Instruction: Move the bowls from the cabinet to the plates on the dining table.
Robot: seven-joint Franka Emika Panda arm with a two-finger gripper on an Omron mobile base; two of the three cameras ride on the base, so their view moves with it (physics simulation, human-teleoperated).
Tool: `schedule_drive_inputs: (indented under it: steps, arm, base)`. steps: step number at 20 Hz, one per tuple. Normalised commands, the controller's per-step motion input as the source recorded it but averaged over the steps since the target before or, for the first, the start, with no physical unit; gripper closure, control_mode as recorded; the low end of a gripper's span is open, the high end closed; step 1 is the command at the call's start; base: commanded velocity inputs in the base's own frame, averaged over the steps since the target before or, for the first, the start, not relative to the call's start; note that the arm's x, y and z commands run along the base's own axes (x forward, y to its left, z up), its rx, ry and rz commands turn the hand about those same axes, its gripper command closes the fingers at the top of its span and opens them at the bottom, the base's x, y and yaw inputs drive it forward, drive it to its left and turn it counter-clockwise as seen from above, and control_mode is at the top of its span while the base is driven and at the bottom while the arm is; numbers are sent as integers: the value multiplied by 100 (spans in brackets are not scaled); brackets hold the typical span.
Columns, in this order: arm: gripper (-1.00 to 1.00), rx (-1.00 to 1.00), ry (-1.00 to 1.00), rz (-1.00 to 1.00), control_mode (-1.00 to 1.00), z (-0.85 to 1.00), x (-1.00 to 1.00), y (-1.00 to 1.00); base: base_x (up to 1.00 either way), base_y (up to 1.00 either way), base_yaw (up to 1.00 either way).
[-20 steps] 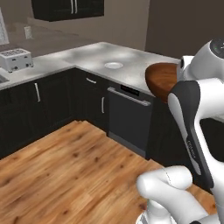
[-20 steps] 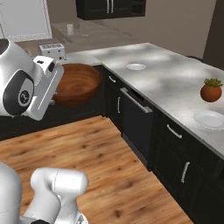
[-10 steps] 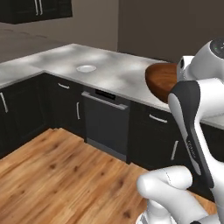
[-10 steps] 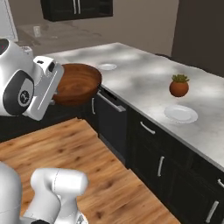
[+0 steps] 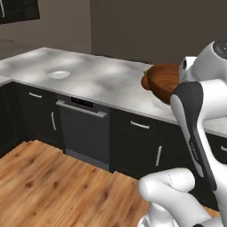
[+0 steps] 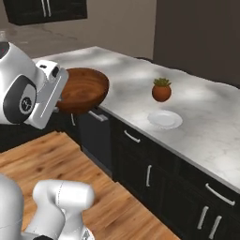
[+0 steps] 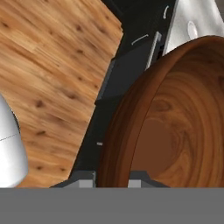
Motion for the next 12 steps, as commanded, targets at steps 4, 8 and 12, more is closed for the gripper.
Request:
schedule_drive_inputs:
  steps: [4, 8, 12]
  arm:
    - [100, 0, 0, 0, 100, 0, 0, 0]
    - [100, 0, 0, 0, 100, 0, 0, 0]
    - [100, 0, 0, 0, 100, 0, 0, 0]
  base:
    - [25, -37, -29]
    - [29, -34, -28]
    - [33, -29, -27]
